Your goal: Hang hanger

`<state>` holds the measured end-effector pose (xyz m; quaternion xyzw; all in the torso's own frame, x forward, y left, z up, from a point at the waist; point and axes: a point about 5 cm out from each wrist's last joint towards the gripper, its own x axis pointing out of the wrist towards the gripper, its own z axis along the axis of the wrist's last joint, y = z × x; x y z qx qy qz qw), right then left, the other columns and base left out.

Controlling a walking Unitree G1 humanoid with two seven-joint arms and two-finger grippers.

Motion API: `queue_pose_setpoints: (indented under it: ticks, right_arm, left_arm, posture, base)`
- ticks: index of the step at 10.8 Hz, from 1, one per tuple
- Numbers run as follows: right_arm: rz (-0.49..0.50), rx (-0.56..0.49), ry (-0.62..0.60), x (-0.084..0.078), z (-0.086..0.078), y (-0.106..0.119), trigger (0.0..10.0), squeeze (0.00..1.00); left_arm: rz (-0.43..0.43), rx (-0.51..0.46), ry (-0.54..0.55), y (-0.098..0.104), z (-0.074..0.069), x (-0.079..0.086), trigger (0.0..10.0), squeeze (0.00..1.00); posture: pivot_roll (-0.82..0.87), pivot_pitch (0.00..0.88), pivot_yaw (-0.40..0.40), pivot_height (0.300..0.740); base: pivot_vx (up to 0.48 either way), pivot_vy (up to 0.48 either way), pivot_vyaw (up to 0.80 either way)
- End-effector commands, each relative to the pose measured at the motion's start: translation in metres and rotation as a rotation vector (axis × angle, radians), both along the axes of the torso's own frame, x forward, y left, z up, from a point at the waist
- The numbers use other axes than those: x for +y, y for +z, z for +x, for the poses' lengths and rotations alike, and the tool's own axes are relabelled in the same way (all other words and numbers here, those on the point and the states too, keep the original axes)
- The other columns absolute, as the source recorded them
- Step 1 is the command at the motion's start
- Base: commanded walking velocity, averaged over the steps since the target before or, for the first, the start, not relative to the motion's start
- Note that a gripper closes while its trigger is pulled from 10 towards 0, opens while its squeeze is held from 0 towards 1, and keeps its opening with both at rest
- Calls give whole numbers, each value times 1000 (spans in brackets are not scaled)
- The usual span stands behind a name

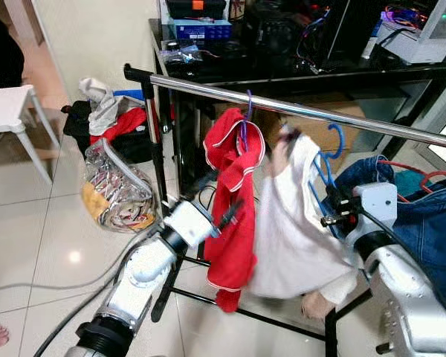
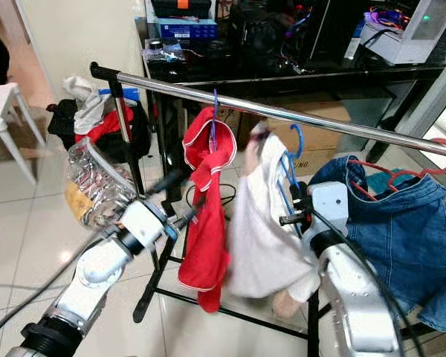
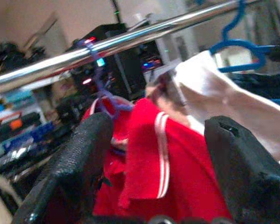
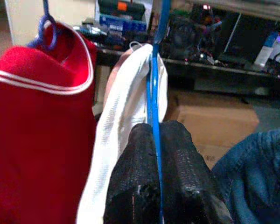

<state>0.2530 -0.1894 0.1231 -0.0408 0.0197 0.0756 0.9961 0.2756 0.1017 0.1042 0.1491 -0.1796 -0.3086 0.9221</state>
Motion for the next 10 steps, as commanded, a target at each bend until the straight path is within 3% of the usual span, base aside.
queue_pose_setpoints:
  ticks: [1,2,4,8,10]
  right_arm:
    - [0,-29,-12,-2,-3,1,10000,0]
    - [-3,-16,-11,-1,-7,-7,10000,0]
    - [-14,-3,-18,-1,-10,-16,10000,0]
    - [-37,-7,-97,-11,-8,-20,10000,0]
    - [-32,-14,-76,-9,-13,-22,10000,0]
  left_arm:
    - [-67,29,45,2,2,4,10000,0]
    - [-108,54,68,2,3,5,10000,0]
    - [-85,61,50,-1,-1,5,10000,0]
    - [-122,86,32,1,-5,1,10000,0]
    - [-136,105,29,0,-9,1,10000,0]
  posture:
    - [48,0,-66,740]
    - [50,0,-65,740]
    - [47,0,-62,740]
    - [20,0,-51,740]
    - [10,0,-41,740]
  base:
    - [0,0,0]
    - [0,0,0]
    - [0,0,0]
    - [0,0,0]
    - [0,0,0]
